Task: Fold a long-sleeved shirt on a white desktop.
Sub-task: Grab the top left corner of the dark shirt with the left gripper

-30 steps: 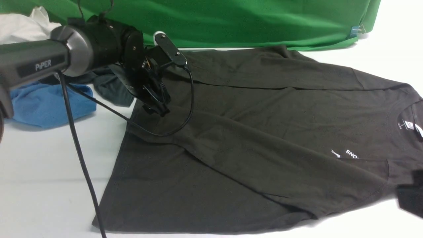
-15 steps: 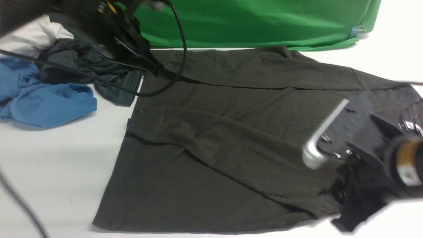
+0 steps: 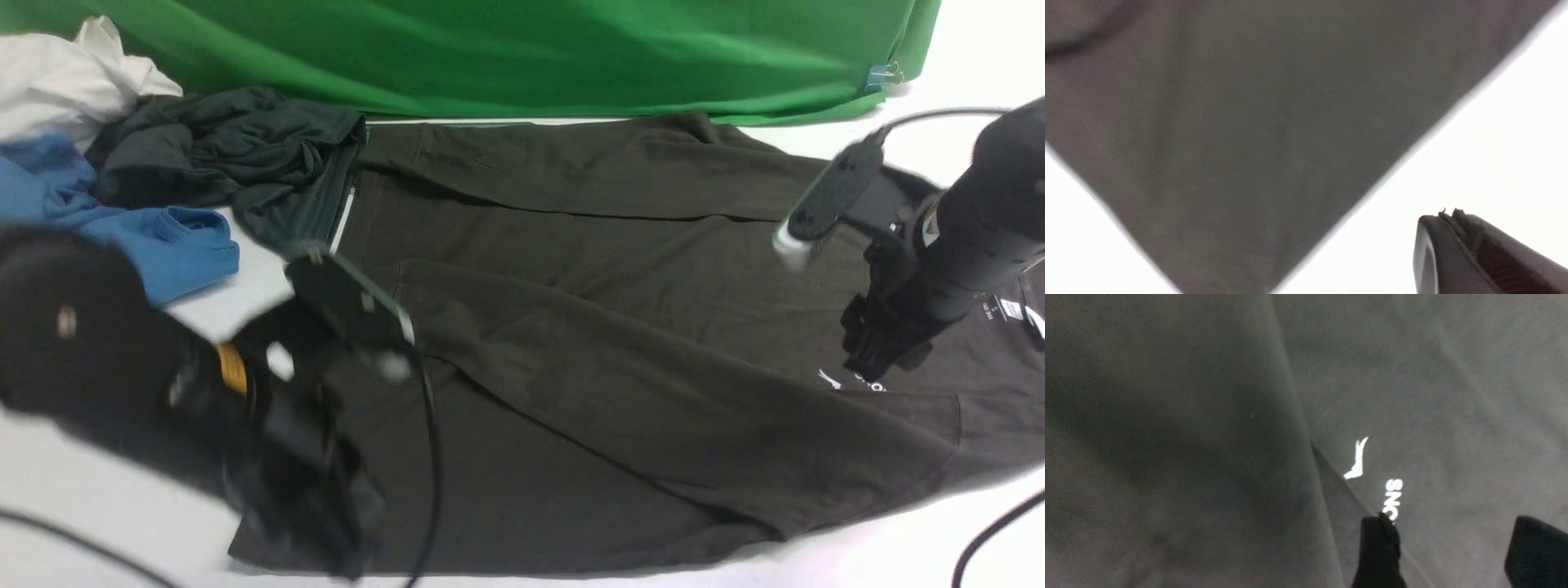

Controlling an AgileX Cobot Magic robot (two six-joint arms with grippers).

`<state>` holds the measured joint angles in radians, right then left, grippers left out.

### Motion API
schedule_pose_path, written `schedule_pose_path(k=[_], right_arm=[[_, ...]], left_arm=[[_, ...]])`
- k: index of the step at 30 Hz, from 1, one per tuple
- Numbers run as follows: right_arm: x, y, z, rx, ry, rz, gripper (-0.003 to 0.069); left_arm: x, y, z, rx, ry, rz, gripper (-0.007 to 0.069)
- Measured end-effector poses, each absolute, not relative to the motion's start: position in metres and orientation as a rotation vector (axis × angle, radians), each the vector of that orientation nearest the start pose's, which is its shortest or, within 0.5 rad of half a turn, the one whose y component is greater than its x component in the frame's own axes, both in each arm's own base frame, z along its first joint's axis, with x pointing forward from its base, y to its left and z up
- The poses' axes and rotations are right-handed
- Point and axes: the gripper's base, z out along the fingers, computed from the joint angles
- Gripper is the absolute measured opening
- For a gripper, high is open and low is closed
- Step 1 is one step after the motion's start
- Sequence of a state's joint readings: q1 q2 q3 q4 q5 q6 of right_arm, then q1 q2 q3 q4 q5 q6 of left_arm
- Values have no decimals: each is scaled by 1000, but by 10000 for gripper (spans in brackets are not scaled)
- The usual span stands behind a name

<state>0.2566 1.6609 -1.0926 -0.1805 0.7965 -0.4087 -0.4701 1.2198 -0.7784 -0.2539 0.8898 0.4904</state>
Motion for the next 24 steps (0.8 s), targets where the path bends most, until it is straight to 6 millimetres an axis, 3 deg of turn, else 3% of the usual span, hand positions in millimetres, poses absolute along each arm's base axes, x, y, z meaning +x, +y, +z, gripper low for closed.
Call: schedule_pose_path(k=[4, 8, 18, 24], right_arm=[[323, 62, 191, -1083, 2713, -223, 432], [323, 66, 180, -1055, 2756, -135, 432], [317, 83, 179, -1090, 2766, -56, 432], [327, 77, 181, -994, 2704, -81, 432]], left_arm=[[165, -116, 247, 1192, 2495, -317, 17], [163, -116, 247, 1189, 2448, -308, 17], [167, -117, 249, 1167, 2399, -300, 17], [167, -117, 249, 1170, 2404, -301, 17]])
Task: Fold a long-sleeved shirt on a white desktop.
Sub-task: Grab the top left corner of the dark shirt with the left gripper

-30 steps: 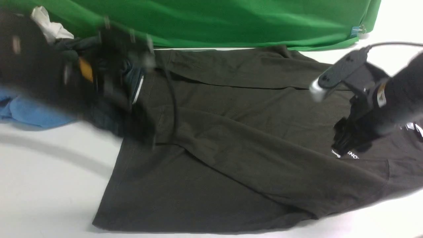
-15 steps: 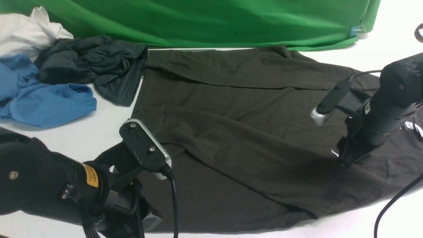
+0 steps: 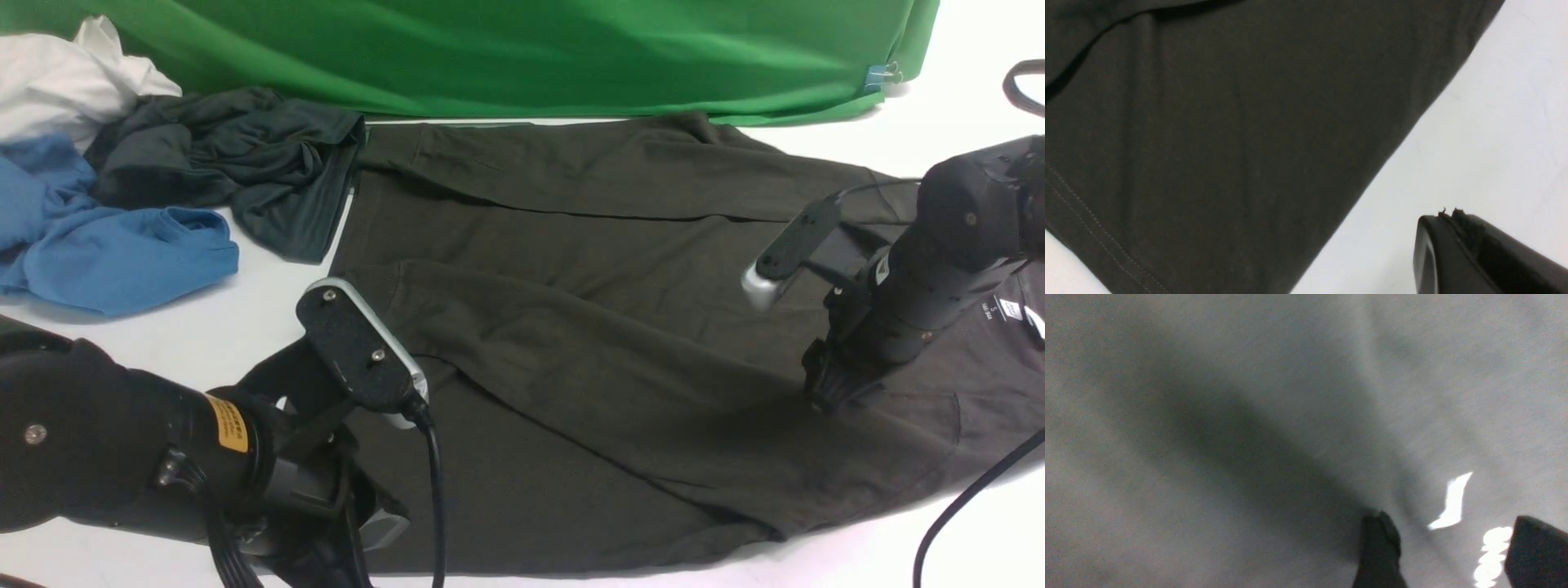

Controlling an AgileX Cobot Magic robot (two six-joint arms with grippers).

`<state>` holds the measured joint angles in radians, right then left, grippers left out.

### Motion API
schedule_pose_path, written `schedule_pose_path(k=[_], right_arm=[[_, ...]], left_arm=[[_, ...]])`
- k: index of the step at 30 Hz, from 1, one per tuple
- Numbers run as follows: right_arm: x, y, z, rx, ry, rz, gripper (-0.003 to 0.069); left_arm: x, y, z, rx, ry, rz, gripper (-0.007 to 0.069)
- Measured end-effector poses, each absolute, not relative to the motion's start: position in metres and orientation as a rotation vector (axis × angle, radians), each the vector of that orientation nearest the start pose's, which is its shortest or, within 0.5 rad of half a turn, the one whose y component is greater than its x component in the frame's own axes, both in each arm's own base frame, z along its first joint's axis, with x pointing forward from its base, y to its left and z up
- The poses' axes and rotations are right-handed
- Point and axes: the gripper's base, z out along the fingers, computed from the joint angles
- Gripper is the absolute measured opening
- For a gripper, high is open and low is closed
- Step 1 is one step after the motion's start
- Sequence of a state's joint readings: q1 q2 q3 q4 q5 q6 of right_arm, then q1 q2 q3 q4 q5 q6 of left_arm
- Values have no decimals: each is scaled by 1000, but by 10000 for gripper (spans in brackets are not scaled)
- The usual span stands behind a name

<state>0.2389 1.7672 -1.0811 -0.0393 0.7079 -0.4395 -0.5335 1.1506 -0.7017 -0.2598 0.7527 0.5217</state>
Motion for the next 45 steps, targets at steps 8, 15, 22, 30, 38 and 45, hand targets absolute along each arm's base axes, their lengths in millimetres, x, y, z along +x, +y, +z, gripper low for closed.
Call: schedule_pose_path(k=[8, 15, 22, 30, 38, 45], right_arm=[[334, 70, 161, -1010, 2740, -75, 432], [326, 90, 159, -1093, 2758, -40, 432], [321, 99, 159, -1124, 2764, -31, 432], [329, 102, 160, -1166, 2642, -51, 432], [332, 103, 160, -1174, 2611, -57, 404], [334, 104, 151, -1196, 2656, -41, 359]], left_arm=[[166, -118, 249, 1176, 2399, -304, 17], [161, -120, 264, 1158, 2279, -369, 17], [143, -111, 297, 1108, 2052, -383, 17], [128, -100, 321, 1044, 1883, -348, 17], [127, -100, 320, 1066, 1893, -348, 17], [127, -100, 319, 1075, 1896, -348, 17]])
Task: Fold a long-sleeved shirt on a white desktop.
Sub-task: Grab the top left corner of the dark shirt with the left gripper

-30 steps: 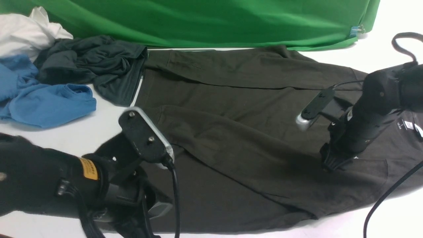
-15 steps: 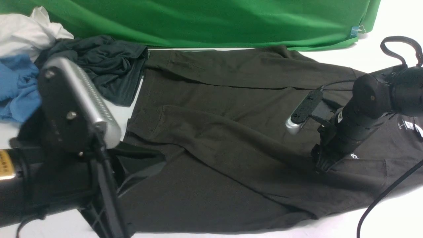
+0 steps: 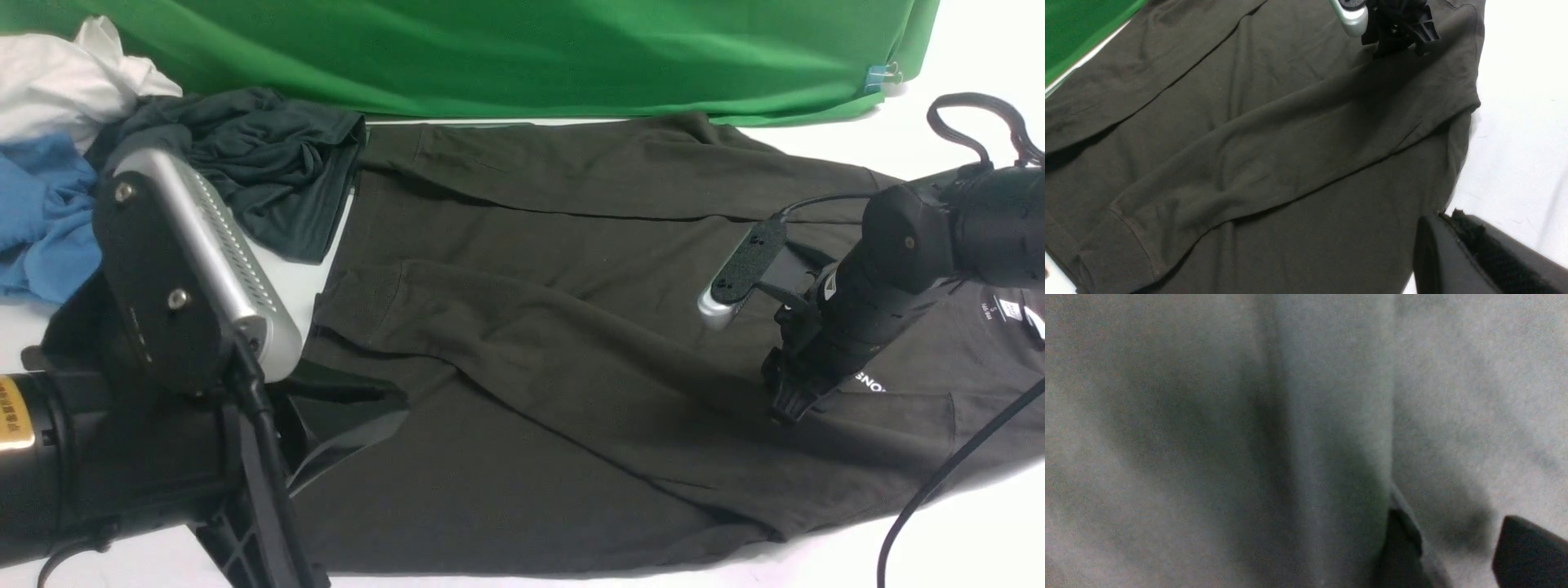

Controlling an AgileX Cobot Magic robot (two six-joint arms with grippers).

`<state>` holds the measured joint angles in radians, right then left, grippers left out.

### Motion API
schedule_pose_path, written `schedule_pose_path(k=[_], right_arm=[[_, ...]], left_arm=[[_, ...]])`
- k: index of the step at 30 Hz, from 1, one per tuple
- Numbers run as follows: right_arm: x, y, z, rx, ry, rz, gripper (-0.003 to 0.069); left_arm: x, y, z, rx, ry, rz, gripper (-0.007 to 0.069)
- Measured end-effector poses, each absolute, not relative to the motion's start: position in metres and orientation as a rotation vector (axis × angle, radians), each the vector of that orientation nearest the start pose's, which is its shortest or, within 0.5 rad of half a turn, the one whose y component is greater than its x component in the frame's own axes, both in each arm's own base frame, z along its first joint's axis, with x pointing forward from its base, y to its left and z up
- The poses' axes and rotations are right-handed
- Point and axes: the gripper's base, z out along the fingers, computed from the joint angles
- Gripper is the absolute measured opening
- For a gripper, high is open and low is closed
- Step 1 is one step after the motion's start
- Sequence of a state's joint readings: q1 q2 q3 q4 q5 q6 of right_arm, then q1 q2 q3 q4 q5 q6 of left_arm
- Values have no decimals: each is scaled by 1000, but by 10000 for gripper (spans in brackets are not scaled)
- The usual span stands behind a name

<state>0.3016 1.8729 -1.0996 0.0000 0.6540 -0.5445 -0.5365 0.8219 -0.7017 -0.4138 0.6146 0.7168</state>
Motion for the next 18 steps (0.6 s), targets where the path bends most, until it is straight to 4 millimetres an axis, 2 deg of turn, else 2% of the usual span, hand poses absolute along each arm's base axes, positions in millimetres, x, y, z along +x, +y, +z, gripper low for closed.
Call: schedule_pose_path(k=[3, 5, 11, 13, 18], right_arm=[[334, 104, 151, -1196, 2660, -40, 350], [333, 104, 151, -1194, 2668, -38, 313], [331, 104, 153, -1181, 2691, -21, 99], [330, 103, 153, -1183, 2694, -21, 48], [329, 103, 154, -1195, 2689, -34, 29]], left_arm=[[127, -100, 319, 1079, 1898, -347, 17], [127, -100, 319, 1082, 1897, -342, 17], [127, -100, 319, 1094, 1890, -333, 17], [127, -99, 319, 1100, 1886, -327, 17], [127, -99, 319, 1102, 1885, -326, 17]])
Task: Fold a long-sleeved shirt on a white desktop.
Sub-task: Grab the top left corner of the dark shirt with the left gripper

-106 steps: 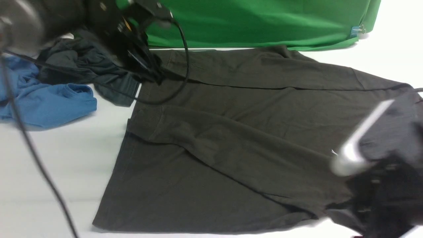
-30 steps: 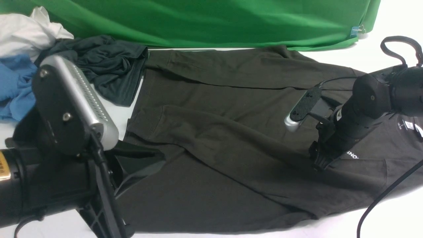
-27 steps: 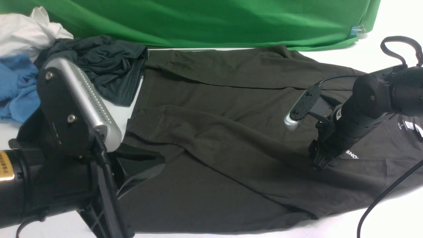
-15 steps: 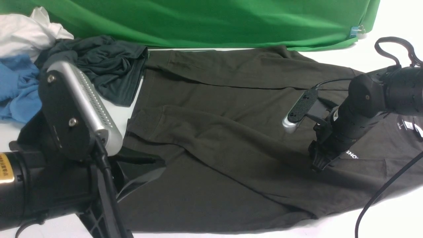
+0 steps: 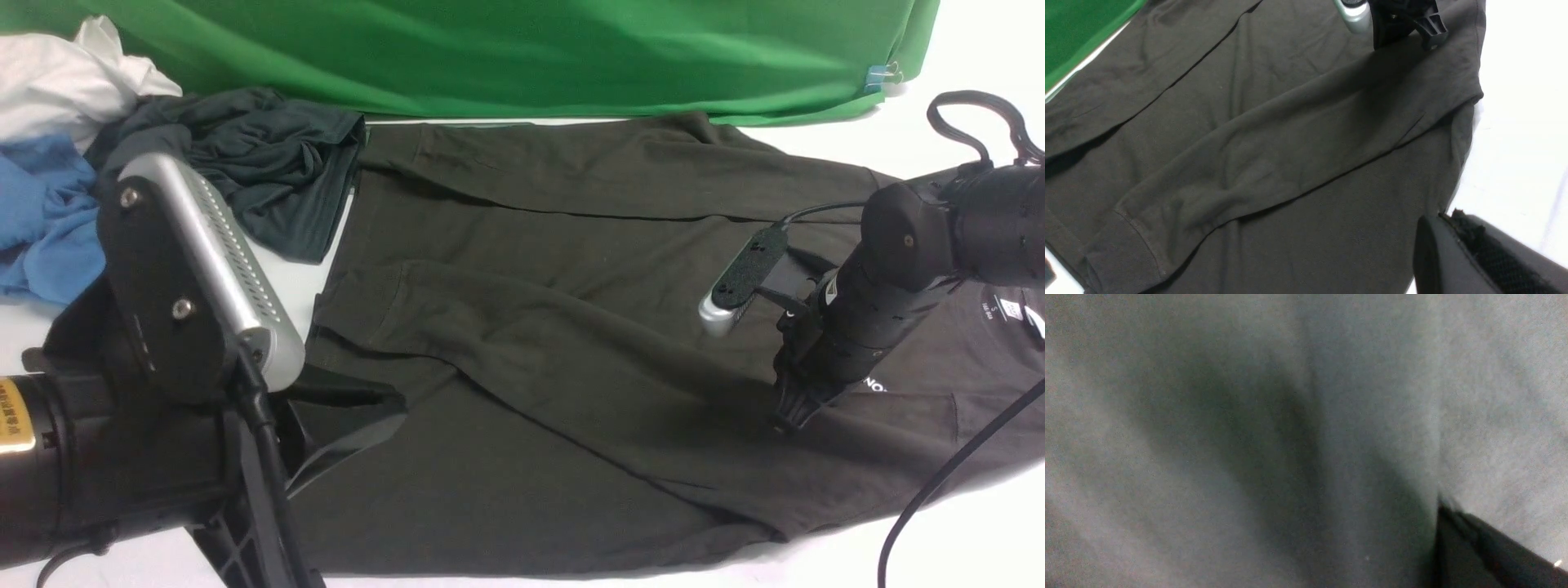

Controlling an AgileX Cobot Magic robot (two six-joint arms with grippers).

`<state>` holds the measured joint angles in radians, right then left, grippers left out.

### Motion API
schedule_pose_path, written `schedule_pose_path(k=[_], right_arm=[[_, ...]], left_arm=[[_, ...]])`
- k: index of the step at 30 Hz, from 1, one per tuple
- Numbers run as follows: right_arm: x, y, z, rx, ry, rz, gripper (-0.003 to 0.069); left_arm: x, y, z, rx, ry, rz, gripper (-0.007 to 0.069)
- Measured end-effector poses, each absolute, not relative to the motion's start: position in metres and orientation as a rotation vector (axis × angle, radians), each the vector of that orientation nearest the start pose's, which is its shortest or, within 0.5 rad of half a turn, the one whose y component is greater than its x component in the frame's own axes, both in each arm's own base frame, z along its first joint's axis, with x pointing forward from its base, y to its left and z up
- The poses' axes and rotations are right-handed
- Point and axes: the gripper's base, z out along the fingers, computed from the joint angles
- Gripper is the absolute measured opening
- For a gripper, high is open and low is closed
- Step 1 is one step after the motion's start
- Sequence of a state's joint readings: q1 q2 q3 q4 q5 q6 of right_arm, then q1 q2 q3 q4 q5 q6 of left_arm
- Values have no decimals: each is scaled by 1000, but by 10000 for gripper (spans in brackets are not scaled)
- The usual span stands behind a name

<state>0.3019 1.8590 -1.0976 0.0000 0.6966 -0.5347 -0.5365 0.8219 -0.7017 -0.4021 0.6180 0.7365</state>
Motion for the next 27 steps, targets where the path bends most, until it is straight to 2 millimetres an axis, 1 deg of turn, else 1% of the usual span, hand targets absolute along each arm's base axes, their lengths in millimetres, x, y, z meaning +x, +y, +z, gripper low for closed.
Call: schedule_pose_path(k=[3, 9, 18, 23, 27], right_arm=[[328, 101, 158, -1179, 2683, -62, 29], [333, 97, 164, -1082, 2664, -142, 29], [338, 95, 166, -943, 2664, -158, 29], [343, 83, 167, -813, 2682, -157, 29], [345, 77, 167, -765, 2684, -157, 29]], left_arm=[[127, -99, 319, 1105, 1883, -324, 17], [127, -99, 319, 1105, 1883, -324, 17], [127, -99, 319, 1111, 1880, -318, 17], [127, -99, 319, 1112, 1882, -319, 17], [127, -99, 318, 1115, 1882, -315, 17]])
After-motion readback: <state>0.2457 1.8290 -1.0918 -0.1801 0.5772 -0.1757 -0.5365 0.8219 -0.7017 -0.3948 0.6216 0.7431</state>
